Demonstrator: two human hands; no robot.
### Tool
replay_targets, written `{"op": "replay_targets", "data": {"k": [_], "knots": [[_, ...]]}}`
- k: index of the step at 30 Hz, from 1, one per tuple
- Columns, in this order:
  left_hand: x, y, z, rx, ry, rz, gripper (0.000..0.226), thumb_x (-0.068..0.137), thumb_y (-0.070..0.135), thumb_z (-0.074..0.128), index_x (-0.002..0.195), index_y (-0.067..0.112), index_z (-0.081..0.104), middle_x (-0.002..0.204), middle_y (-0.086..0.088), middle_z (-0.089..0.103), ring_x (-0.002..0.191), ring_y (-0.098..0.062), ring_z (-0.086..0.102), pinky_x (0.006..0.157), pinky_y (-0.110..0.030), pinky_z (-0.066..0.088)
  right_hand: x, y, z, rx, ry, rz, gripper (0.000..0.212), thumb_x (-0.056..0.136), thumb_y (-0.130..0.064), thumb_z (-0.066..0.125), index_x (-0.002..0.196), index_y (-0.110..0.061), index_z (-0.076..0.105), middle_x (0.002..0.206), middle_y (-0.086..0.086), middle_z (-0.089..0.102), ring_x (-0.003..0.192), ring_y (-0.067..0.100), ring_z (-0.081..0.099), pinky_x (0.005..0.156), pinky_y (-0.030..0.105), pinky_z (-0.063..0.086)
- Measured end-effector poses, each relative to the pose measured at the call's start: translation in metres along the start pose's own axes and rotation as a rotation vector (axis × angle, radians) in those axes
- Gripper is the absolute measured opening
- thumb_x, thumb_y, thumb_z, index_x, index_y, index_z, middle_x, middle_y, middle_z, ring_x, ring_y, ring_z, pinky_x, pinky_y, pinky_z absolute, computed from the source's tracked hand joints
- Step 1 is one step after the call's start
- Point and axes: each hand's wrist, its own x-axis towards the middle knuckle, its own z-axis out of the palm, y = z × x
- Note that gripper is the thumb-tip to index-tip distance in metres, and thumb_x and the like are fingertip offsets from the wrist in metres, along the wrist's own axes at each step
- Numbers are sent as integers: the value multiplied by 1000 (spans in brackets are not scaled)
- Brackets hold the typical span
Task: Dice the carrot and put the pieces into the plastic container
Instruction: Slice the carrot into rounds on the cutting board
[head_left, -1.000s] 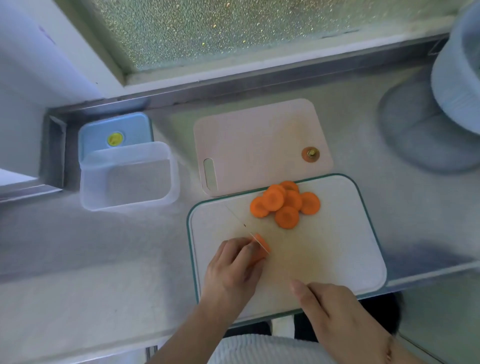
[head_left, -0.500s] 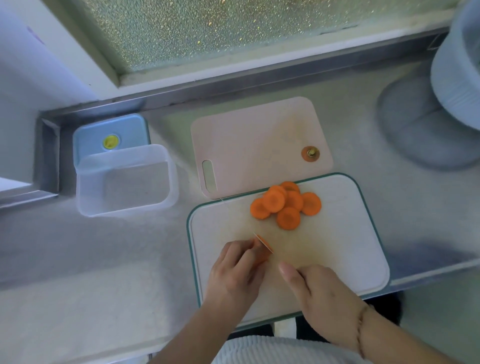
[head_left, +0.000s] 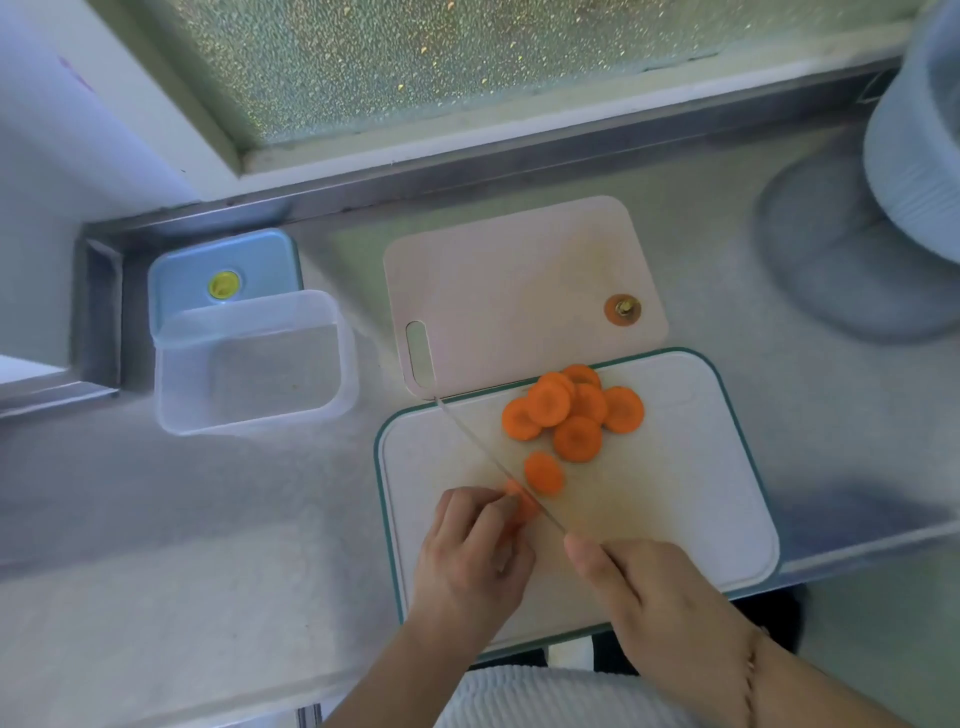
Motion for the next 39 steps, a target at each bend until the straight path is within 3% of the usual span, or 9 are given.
{"op": "replay_targets", "data": {"k": [3,6,13,16,18,22,26,32,39], "knots": [[2,2,-2,-6,4,6,32,76,5,71,105,17,63,97,0,59,80,-23,63,68,-29,53,-7,3,-2,-24,-22,20,65,79,-72,25,56,-15,46,48,-3,49,50,10,46,53,20,34],[4,4,-2,-17,-2,2,26,80,8,66,104,17,63,100,2,56,79,-24,64,65,-31,53,-9,2,-2,-21,-35,48,62,79,-71,24,53,-17,42,48,-2,49,51,10,46,55,20,36],[7,0,-3,-35,2,41,38,75,0,77,105,15,62,102,2,54,82,-21,63,71,-27,54,20,3,9,-72,-74,91,62,81,-70,18,51,-18,35,41,-3,41,45,11,40,51,22,34],[5,0,-3,-46,-7,60,36,75,0,79,103,14,62,103,-1,56,84,-23,62,72,-31,55,41,3,25,-119,-4,9,85,79,-78,4,62,-13,57,54,1,59,53,11,57,57,28,46],[5,0,-4,-43,-6,28,35,76,1,77,104,15,62,103,-1,57,84,-24,64,71,-32,56,52,3,28,-86,17,-39,88,79,-80,5,79,-18,66,67,1,68,64,11,65,63,30,50],[2,2,-6,-44,9,9,25,82,7,72,105,14,64,100,-3,61,85,-23,63,72,-32,55,48,-6,15,-26,17,-34,54,84,-63,26,52,-23,42,43,-10,50,47,4,50,49,14,32],[1,2,-5,-23,35,-20,22,80,5,79,98,12,68,97,-4,64,83,-23,64,71,-30,54,21,-10,3,-34,-10,-44,57,83,-65,28,50,-19,32,43,-1,37,44,10,37,49,23,29],[3,4,-5,-49,37,-33,15,85,8,71,98,15,67,100,1,58,78,-24,64,68,-31,53,-2,-2,0,-48,-22,9,59,80,-70,26,50,-21,36,44,-5,44,48,10,42,51,20,31],[5,3,-4,-37,51,-4,28,76,-2,73,91,18,60,93,5,52,73,-22,56,67,-22,47,-5,3,2,-91,-20,-4,71,77,-81,16,52,-21,42,48,-5,50,51,12,47,52,23,34]]}}
